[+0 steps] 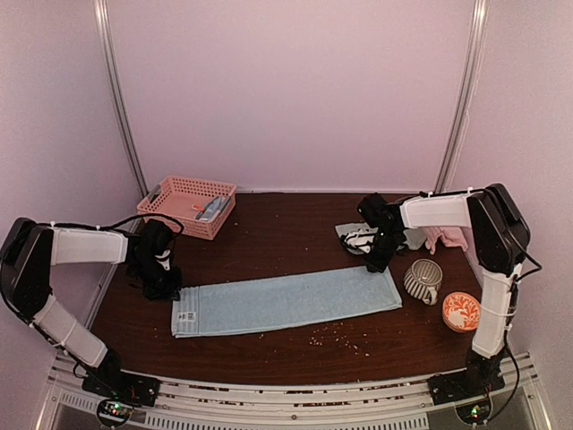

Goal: Roll the towels
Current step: Move the towel to the center of the board.

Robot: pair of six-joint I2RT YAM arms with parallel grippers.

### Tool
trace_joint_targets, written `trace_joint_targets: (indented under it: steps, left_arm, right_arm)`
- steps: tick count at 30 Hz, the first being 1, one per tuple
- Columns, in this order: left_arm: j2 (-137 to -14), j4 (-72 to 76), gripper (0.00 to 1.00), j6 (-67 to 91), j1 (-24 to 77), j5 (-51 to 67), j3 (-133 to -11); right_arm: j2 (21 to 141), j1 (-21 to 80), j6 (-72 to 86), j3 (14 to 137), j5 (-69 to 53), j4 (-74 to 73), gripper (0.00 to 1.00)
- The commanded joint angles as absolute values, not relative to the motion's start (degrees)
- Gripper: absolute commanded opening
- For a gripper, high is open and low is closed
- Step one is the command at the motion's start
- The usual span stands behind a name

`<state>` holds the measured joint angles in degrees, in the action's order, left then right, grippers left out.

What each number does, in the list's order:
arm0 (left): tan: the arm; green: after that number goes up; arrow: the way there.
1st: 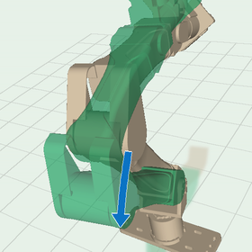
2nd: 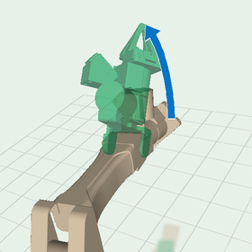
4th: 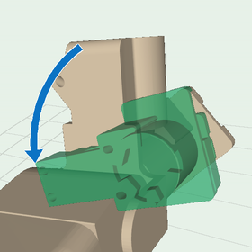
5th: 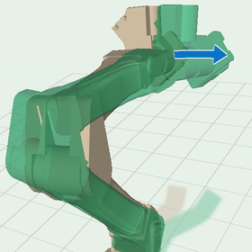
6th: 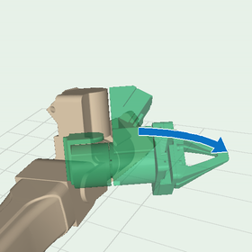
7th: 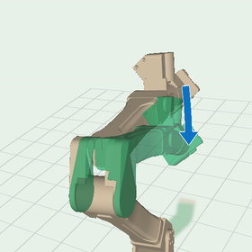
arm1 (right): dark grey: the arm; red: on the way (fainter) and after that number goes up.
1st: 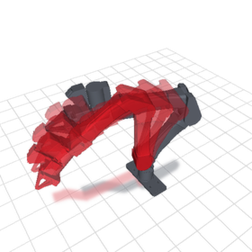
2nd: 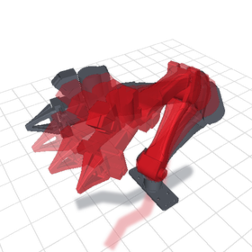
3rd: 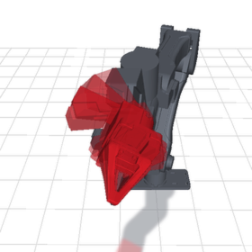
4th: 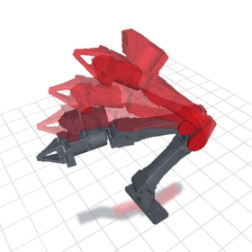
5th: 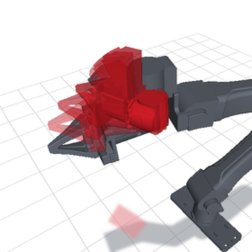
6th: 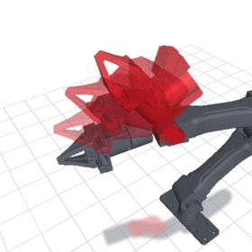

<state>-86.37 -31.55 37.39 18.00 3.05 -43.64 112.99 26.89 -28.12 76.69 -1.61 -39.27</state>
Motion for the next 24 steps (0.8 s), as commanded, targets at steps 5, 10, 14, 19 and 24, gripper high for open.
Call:
trace_joint_targets:
  steps: [5, 10, 14, 19, 24]
  left_arm:
    - [-88.5, -30.6, 0.00, 32.2, 16.7, 0.5, -51.6]
    - [-81.7, -28.3, 0.00, 30.0, 17.3, 4.3, -51.7]
    - [-79.3, -27.0, 0.00, 27.3, 18.8, 9.6, -50.8]
    - [-79.5, -23.9, 0.00, 25.9, 22.4, 13.4, -47.7]
    - [-81.9, -22.0, 0.00, 27.1, 24.3, 15.3, -44.0]
  right_arm:
    - [118.3, 26.9, -27.3, 85.3, -2.8, -41.8, 0.14]
    - [112.0, 26.8, -26.2, 84.9, -7.7, -44.3, 0.25]
    - [109.1, 25.2, -23.3, 83.1, -9.7, -44.8, 0.28]
    - [109.6, 21.7, -21.7, 81.4, -13.8, -46.3, 0.23]
    - [110.7, 20.8, -21.5, 79.8, -13.2, -47.4, 0.16]
